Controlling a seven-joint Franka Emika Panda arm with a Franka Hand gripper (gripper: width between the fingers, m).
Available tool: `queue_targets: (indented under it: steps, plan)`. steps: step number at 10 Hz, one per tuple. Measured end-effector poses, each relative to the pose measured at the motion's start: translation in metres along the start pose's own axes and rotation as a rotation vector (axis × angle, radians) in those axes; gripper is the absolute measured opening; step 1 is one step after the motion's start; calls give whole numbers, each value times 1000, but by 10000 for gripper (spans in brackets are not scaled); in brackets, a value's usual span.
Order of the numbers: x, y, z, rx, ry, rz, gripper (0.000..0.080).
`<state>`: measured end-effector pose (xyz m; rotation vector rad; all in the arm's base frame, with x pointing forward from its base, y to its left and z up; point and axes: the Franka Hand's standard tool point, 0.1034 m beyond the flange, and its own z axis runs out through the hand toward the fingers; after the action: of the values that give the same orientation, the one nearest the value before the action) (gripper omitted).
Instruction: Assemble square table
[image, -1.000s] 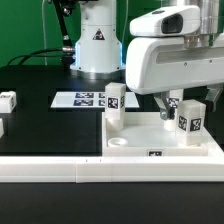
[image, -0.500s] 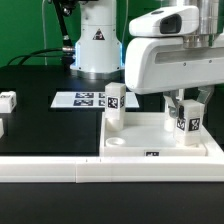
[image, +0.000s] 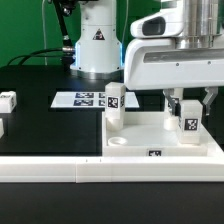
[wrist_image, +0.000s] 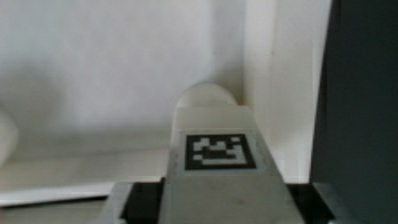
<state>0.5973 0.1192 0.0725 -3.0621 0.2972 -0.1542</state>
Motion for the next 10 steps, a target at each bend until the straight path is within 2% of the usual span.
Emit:
queue_targets:
  steps: [4,8,10]
  plan:
    - [-1,-1,1,-1,-5,388,290]
    - [-6,-3,0,-29,-43,712,290]
    - [-5,-2,1,-24,-46,835,290]
